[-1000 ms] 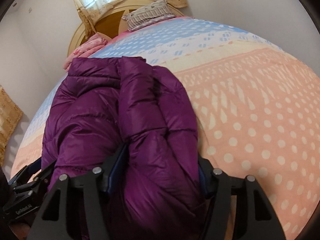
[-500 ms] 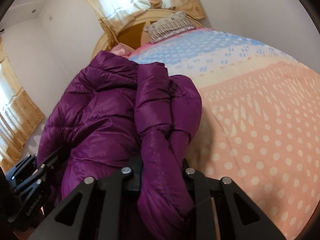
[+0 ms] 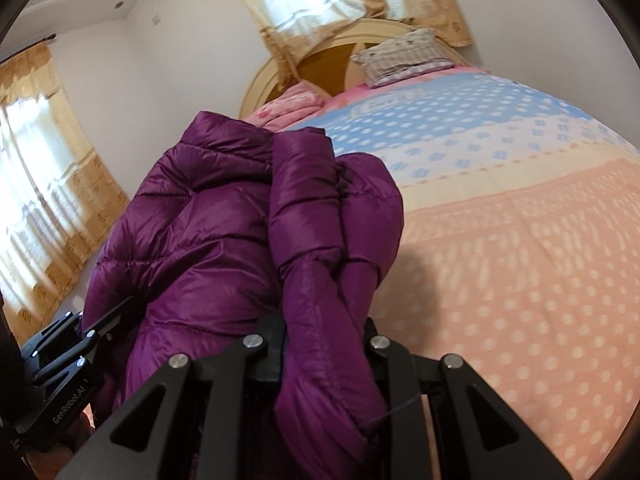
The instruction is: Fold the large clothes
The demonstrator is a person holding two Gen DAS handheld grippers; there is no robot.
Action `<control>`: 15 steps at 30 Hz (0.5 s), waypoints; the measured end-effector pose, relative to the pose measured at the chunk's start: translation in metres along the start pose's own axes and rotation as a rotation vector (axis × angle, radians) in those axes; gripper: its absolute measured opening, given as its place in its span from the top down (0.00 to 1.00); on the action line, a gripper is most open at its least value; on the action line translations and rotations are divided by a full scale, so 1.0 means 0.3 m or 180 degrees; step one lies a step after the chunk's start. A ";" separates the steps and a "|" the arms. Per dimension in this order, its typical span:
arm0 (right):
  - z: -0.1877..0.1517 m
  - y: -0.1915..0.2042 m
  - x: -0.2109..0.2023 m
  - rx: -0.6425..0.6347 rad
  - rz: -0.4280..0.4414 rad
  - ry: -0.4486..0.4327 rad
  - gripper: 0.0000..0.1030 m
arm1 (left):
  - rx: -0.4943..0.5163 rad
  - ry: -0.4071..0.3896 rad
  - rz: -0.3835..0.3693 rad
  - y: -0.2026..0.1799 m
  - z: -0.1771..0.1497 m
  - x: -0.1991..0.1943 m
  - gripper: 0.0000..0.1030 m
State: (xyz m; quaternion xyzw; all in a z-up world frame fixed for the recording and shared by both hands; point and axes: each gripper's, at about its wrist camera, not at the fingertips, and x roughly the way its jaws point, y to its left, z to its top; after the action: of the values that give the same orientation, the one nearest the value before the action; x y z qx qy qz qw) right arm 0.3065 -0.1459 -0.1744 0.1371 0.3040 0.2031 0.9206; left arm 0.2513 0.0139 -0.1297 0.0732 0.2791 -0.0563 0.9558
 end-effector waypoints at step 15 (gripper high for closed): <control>0.014 0.161 0.092 -0.0333 0.0180 0.0151 0.79 | -0.0271 -0.0004 0.0220 0.188 -0.071 -0.065 0.77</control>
State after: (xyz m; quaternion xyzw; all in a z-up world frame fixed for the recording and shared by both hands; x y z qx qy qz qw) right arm 0.3152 -0.0913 -0.1669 0.0926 0.3108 0.2479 0.9129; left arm 0.2321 0.0744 -0.1307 0.0420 0.2778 -0.0114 0.9596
